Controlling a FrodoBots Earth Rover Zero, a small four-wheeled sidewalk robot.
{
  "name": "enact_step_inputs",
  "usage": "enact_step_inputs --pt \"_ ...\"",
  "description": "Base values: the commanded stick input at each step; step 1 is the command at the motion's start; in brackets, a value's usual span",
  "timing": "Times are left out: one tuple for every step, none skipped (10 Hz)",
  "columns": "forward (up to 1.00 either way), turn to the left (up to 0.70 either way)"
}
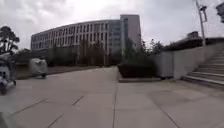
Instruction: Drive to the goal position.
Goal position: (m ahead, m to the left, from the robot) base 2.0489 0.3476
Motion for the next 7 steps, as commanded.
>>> enact_step_inputs --pt "0.7 0.02" --pt "0.7 0.06" --pt "0.7 0.15" --pt "0.7 0.15" --pt "0.7 0.06" --pt "0.7 0.01" --pt "0.7 0.01"
